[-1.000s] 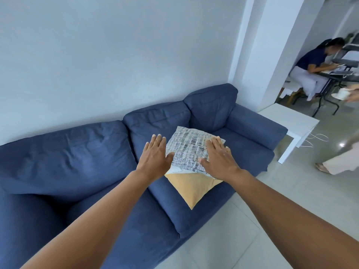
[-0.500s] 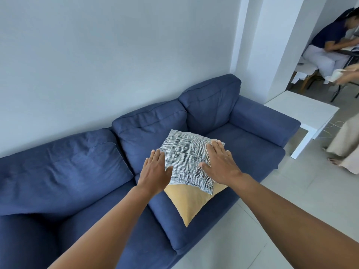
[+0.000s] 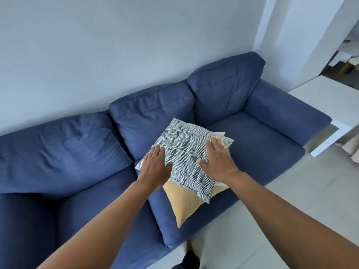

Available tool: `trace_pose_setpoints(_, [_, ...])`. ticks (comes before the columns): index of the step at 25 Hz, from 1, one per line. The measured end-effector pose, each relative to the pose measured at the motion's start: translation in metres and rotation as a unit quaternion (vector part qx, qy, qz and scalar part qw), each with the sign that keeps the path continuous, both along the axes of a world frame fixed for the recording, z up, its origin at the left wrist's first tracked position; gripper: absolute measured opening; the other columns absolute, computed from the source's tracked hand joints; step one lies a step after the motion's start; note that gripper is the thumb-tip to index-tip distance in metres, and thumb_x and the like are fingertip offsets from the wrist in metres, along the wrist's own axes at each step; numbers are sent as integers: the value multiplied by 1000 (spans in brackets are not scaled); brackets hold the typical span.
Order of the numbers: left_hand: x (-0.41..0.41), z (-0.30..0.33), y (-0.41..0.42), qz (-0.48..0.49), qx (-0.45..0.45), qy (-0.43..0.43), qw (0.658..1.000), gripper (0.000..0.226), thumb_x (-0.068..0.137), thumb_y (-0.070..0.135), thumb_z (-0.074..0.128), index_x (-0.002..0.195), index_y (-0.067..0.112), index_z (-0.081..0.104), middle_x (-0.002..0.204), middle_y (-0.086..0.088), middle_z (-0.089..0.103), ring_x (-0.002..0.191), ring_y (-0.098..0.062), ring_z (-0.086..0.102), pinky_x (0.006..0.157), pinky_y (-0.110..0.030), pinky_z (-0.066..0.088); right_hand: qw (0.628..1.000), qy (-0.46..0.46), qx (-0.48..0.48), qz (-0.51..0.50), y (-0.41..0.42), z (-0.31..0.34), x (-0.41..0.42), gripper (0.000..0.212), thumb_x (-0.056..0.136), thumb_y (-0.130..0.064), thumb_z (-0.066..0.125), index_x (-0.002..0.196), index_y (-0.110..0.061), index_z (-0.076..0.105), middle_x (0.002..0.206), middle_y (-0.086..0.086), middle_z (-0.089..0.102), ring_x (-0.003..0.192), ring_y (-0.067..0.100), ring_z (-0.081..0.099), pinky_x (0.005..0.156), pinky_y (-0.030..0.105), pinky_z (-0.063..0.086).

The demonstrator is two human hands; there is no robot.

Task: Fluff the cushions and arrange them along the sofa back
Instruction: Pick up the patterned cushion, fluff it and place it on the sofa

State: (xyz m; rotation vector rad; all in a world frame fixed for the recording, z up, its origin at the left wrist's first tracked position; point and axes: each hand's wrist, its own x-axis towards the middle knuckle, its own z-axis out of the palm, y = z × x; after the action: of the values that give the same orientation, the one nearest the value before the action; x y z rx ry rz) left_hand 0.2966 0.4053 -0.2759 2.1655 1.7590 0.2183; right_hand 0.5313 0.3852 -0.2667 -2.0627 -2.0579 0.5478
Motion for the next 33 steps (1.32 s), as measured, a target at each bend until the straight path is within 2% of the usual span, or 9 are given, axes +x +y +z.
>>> trace_pose_setpoints(6, [14,-29,51,4,-16,-13,1000,71,107,37,47,163,2,21,174,-17,15,162,-31,6,130,-42,10,999,-6,-37,-1,40,-24,21,78,102,-44,50,162,-9,15,174,16,4,161,32,-3,126,54,15])
trace_pose_setpoints(13, [10,-63,90,34,-65,-13,997,70,105,40,49,161,3,28,171,-15,25,161,-33,12,130,-45,17,997,5,-72,-10,93,-45,33,81,102,-46,49,163,-8,12,175,14,5,161,30,-2,127,57,16])
trace_pose_setpoints(19, [17,-81,92,76,-102,-4,992,73,107,41,46,164,4,22,174,-16,17,162,-32,12,130,-44,16,995,20,-100,7,137,-63,44,83,102,-47,49,164,-8,11,175,15,3,162,29,-2,129,54,14])
trace_pose_setpoints(24, [26,-106,77,150,-114,-6,982,70,104,44,52,158,3,36,170,-20,26,158,-37,22,126,-50,27,990,20,-132,34,169,-84,50,84,103,-49,49,165,-8,10,175,13,2,162,28,-2,129,51,14])
trace_pose_setpoints(27, [36,-113,66,245,-138,-62,958,72,102,45,56,155,0,37,170,-21,24,158,-39,21,124,-53,30,989,26,-140,36,190,-97,57,82,102,-50,51,162,-7,16,175,14,4,162,29,-2,128,53,15])
trace_pose_setpoints(29, [43,-120,56,321,-168,-112,925,76,101,47,57,157,2,32,172,-17,19,158,-37,19,123,-52,31,988,41,-148,21,206,-108,61,84,99,-55,53,161,-8,20,175,14,6,162,29,-1,128,54,15])
trace_pose_setpoints(30, [46,-125,51,350,-188,-137,907,76,101,48,58,158,4,32,171,-15,24,157,-36,23,120,-50,34,987,53,-154,10,213,-113,64,88,97,-59,54,161,-8,21,175,14,8,162,29,0,128,55,15])
trace_pose_setpoints(31, [50,-130,47,375,-206,-168,888,72,100,49,59,154,6,38,162,-13,39,149,-37,37,110,-48,42,985,64,-163,-2,218,-117,65,92,95,-64,54,162,-9,21,174,13,9,162,28,1,127,57,15])
trace_pose_setpoints(33, [57,-136,42,426,-232,-234,843,53,97,53,61,130,12,53,117,-7,63,108,-31,62,80,-40,47,977,90,-192,-31,226,-125,71,100,89,-73,53,162,-12,22,173,11,18,161,28,10,126,59,17])
